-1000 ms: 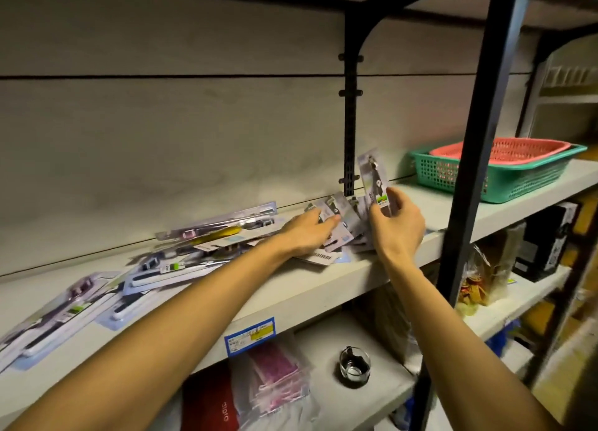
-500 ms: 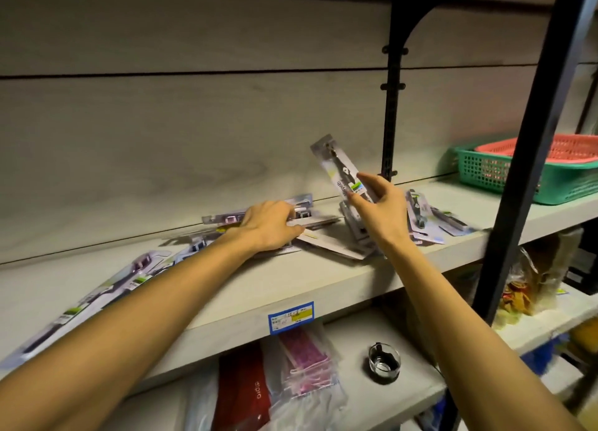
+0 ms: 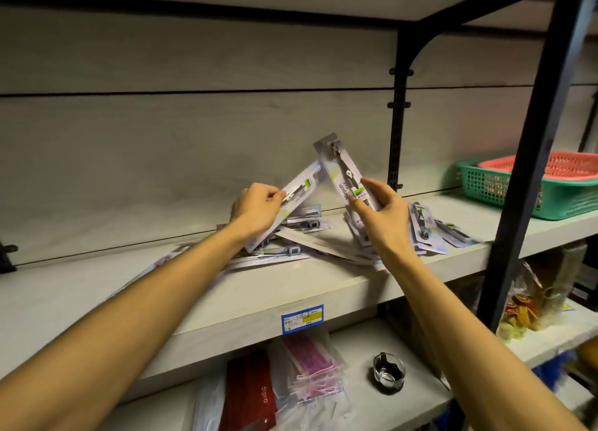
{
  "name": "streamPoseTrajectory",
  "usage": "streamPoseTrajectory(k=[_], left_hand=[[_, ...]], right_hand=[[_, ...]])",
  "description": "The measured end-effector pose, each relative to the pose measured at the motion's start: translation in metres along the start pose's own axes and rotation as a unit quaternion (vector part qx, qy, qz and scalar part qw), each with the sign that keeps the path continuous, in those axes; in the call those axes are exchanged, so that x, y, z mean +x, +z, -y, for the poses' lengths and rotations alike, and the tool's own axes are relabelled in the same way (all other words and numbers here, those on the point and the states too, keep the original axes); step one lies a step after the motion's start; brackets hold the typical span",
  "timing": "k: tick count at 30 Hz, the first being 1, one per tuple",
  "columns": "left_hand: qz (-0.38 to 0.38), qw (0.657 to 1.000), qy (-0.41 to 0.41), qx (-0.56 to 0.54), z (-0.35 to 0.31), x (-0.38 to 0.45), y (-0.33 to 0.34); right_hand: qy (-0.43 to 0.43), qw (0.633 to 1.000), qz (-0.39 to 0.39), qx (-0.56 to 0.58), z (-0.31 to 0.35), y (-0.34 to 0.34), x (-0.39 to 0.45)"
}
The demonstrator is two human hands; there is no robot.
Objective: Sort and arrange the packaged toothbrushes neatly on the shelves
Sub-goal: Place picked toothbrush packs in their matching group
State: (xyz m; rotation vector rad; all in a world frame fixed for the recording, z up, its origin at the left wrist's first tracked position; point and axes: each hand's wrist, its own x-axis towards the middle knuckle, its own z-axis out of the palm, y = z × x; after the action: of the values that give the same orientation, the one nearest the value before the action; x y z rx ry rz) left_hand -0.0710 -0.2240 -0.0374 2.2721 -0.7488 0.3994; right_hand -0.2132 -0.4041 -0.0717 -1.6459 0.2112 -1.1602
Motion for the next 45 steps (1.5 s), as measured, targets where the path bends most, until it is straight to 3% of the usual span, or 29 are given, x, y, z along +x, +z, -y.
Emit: streamPoseTrajectory(k=[2,5,10,20,29,35,45], left_hand=[[0.013,0.99,-0.051,-0.129,0.001,-0.004,-0.011],[0.014,0.947,-0.112,-0.302,0.004,-0.017,-0.029],[0.021,0.883,-0.182,-0.431,0.025,-0.048,-0.057],[0.108,0.878,-0.151,-0.441,0.087,-0.108,-0.094],[0.104,0.863,-0.138,-0.475,0.103,-0.16,-0.145],[0.113,0.872,-0.14,-0.456,0.107,-0.204,-0.177],[0.061,0.88,-0.191,-0.431,0.137,-0.279,-0.223]], right_hand=[[0.009,1.0,0.0,0.017,0.006,0.008,-0.004],[0.011,0.999,0.004,0.034,0.017,0.023,-0.014],[0.037,0.997,0.008,0.069,0.039,0.055,-0.048],[0.078,0.996,0.027,0.023,0.07,0.113,-0.141],[0.127,0.99,0.037,0.047,0.097,0.133,-0.195],[0.115,0.985,0.093,0.092,0.112,0.133,-0.231],[0.113,0.968,0.192,0.116,0.13,0.158,-0.312]])
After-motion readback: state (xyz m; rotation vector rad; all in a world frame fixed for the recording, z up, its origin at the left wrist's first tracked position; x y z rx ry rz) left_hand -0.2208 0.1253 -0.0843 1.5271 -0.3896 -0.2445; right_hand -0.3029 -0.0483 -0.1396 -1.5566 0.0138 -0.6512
